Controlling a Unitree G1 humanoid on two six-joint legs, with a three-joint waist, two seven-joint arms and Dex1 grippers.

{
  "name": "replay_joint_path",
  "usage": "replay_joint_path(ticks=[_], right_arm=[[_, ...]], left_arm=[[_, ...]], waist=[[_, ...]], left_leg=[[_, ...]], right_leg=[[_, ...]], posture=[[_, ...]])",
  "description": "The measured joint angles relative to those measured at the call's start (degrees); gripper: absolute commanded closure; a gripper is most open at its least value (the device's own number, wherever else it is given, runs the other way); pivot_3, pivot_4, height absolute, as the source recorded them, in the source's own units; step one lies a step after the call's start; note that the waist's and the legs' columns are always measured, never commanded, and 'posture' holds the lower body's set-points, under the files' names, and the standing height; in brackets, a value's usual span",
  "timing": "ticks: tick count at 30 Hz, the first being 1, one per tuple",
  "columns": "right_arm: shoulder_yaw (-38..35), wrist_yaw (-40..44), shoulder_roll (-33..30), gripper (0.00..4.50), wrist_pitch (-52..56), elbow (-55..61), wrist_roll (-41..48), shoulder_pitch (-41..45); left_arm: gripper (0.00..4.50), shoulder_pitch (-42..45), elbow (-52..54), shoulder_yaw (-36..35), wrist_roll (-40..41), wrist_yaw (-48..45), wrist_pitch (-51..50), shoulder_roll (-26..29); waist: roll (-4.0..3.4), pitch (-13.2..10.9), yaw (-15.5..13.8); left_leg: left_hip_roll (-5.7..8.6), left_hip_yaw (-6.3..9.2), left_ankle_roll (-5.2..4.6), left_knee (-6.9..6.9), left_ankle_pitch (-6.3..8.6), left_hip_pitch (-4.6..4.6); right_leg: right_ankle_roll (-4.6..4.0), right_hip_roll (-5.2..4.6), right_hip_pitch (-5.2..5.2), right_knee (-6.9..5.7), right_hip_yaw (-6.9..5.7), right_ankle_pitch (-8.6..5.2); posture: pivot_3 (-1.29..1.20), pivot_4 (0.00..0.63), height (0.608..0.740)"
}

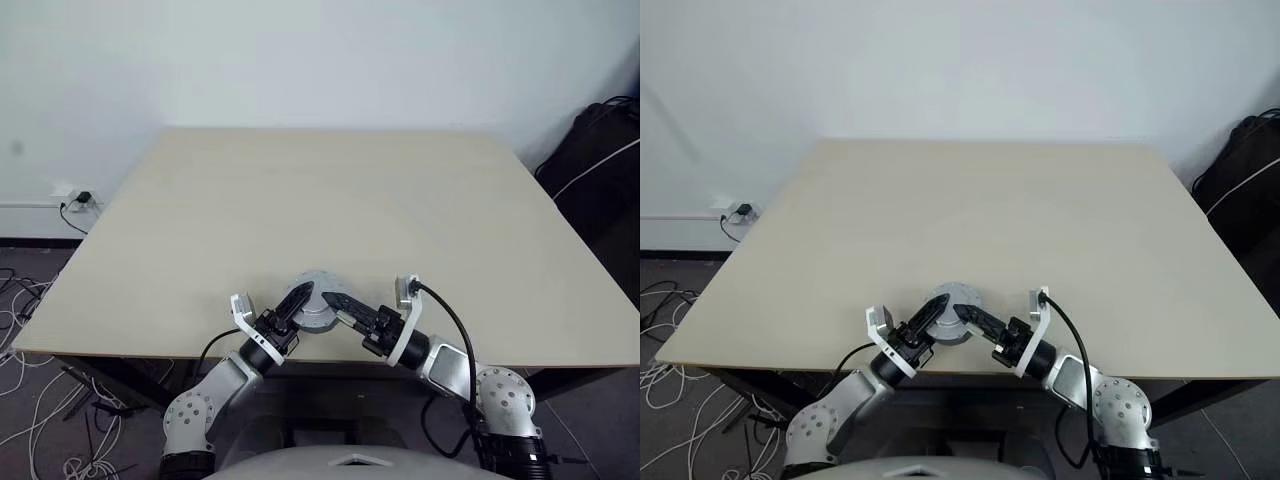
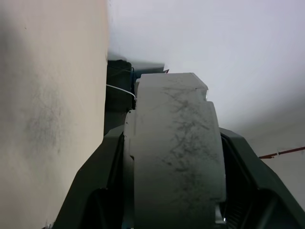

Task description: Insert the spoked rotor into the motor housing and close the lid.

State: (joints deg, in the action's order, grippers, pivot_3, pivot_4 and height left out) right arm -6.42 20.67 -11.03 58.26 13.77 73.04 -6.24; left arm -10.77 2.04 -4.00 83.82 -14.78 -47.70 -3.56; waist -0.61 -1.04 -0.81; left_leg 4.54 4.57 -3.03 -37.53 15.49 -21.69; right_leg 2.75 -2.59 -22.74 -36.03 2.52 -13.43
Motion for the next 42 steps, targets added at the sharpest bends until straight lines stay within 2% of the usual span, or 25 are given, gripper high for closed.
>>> replay_joint_path(ticks=[5,13,20,27,35,42], right_arm=[[-0.1,-1.5,-0.8,0.00,-4.1,2.1,-5.7,-1.6],[6.8,2.0,-1.8,0.00,-21.1,7.3,-26.4,-4.6],[14.9,2.8,-2.5,0.00,-35.6,6.8,-45.4,-5.9],[15.7,1.2,-2.1,0.00,-52.2,0.3,-59.0,-7.2],[17.0,-0.5,-2.1,0.00,-63.2,-7.2,-68.6,-8.2],[17.0,-3.1,0.3,0.00,-66.7,-10.7,-70.7,-8.5]], left_arm=[[2.36,0.0,0.0,-0.6,-2.3,0.8,3.3,0.0],[2.36,6.5,-1.4,-6.9,-5.9,3.2,10.9,-0.4],[2.36,15.0,-10.3,-11.4,-11.4,3.9,15.2,-0.3],[2.36,23.9,-20.0,-15.1,-18.6,3.3,20.0,-0.4],[2.36,35.4,-34.2,-20.2,-23.8,3.3,25.1,-0.7],[2.36,46.6,-50.2,-26.0,-27.9,4.8,32.1,0.5]], waist=[[0.01,0.0,-0.1],[0.08,0.0,-0.3],[0.15,-0.1,-0.5],[0.30,-0.2,-0.8],[0.43,-0.2,-0.9],[0.60,-0.3,-0.8]], left_leg=[[0.00,-0.02,0.02,0.00,0.01,0.00],[-0.01,-0.04,0.11,-0.11,0.02,0.00],[0.00,-0.09,0.31,-0.22,-0.11,0.01],[0.02,-0.12,0.38,-0.28,-0.16,0.01],[0.01,-0.11,0.36,-0.29,-0.25,0.01],[0.01,-0.11,0.34,-0.30,-0.31,0.02]], right_leg=[[0.02,0.00,0.00,0.00,0.01,-0.01],[0.36,0.05,0.04,0.00,0.00,-0.05],[0.43,0.16,0.04,-0.02,-0.08,0.28],[0.45,0.40,0.07,-0.01,-0.06,0.31],[0.36,0.46,0.05,-0.06,-0.06,0.38],[0.35,0.49,0.01,-0.11,-0.03,0.42]], posture=[[0.00,0.000,0.740],[0.00,0.000,0.740],[0.00,0.000,0.740],[0.00,0.000,0.740],[0.00,0.000,0.740],[0.00,0.000,0.740]])
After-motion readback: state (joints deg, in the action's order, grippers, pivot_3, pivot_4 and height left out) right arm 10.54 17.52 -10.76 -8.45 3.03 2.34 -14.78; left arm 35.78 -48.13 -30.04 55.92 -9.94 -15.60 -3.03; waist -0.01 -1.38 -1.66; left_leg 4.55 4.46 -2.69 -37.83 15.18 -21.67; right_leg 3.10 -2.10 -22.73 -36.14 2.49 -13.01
